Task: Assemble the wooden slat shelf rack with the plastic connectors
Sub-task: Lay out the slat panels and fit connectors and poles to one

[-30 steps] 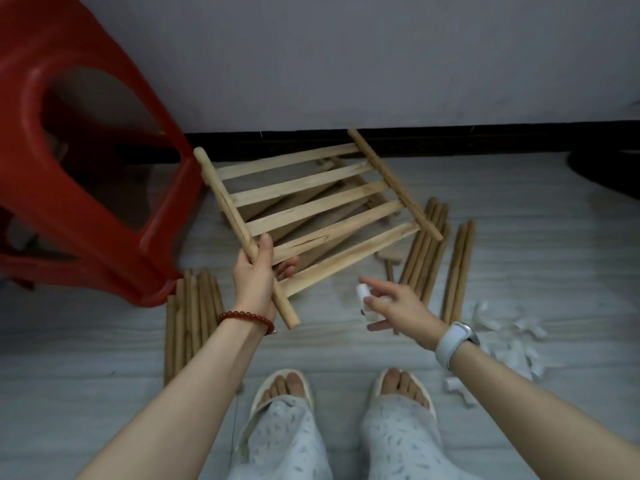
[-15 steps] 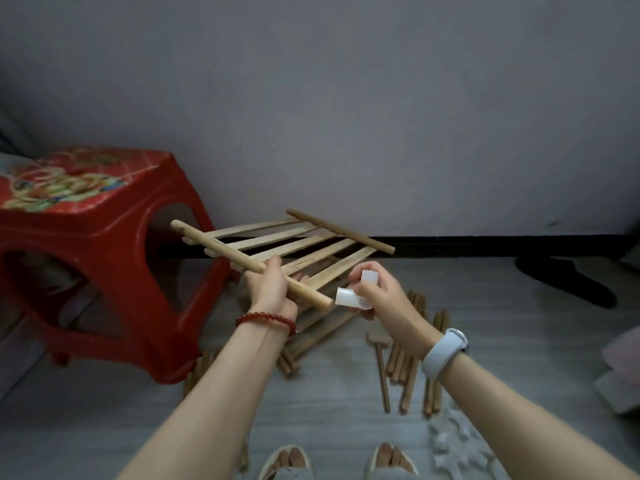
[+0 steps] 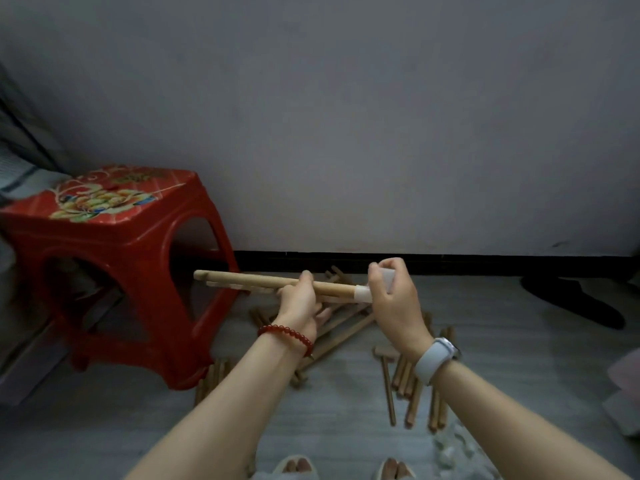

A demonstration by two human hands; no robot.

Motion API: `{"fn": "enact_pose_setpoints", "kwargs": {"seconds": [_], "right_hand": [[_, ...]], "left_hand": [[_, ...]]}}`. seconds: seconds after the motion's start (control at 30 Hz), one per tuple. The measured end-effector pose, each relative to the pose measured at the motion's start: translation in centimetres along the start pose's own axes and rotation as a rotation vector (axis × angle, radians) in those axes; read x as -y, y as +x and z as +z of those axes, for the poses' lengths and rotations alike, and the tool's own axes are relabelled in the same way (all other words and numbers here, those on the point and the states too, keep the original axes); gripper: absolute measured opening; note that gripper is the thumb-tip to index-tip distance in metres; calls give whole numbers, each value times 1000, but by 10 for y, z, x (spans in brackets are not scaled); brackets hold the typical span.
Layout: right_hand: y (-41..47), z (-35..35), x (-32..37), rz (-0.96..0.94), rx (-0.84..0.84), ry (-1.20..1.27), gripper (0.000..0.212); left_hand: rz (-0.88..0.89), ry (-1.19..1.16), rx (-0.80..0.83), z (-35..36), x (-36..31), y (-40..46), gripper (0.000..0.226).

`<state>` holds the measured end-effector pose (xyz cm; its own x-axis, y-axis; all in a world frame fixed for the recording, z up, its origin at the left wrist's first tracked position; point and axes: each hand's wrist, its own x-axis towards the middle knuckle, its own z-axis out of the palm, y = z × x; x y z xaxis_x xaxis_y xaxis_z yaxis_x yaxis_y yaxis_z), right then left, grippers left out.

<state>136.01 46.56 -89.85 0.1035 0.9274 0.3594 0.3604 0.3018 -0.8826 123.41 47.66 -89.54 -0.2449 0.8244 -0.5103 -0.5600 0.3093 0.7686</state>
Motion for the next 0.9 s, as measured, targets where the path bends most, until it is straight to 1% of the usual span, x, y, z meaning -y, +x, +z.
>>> {"fn": "enact_pose_setpoints", "kwargs": {"seconds": [0.1, 0.23, 0.3, 0.37, 0.43, 0.5, 0.57, 0.6, 0.63, 0.67, 0.7, 0.73, 0.77, 0.8, 0.83, 0.87, 0.9], "right_hand": [[13, -9, -15, 114, 7, 20, 28], [20, -19, -50, 232, 41, 65, 29], [19, -21, -65, 291, 64, 106, 27], [14, -19, -76, 334, 97, 138, 26], [8, -18, -88, 345, 131, 122, 26], [4, -18, -97, 351, 157, 100, 27], [2, -19, -102, 368, 157, 106, 27], [2, -20, -103, 382, 153, 118, 27], [2, -20, -104, 398, 152, 130, 27], [1, -22, -105, 407, 153, 133, 26], [0, -24, -107, 411, 154, 119, 27], [-1, -26, -108, 409, 155, 90, 27], [-3, -28, -109, 408, 150, 64, 27], [-6, -31, -110, 406, 141, 53, 28], [-8, -34, -112, 412, 133, 56, 28], [-10, -36, -114, 421, 126, 64, 30], [-12, -38, -118, 436, 122, 71, 31]], "left_hand": [[-65, 227, 72, -4, 6, 1, 39], [-188, 332, 181, -14, 20, 8, 42], [-202, 403, 218, -20, 31, 15, 42], [-214, 446, 240, -27, 40, 16, 35], [-235, 501, 247, -34, 47, 17, 32], [-230, 618, 272, -40, 50, 20, 33], [-141, 858, 315, -44, 49, 21, 33], [-47, 1019, 335, -44, 47, 22, 32], [88, 1211, 328, -44, 46, 22, 31], [285, 1426, 280, -42, 44, 20, 30], [560, 1610, 198, -38, 42, 18, 30], [852, 1700, 140, -35, 41, 18, 32], [1038, 1737, 170, -31, 42, 21, 36], [1064, 1809, 273, -26, 45, 26, 43], [977, 1873, 414, -21, 49, 33, 50], [830, 1923, 546, -16, 54, 41, 51], [715, 1948, 633, -12, 61, 46, 46]]}}
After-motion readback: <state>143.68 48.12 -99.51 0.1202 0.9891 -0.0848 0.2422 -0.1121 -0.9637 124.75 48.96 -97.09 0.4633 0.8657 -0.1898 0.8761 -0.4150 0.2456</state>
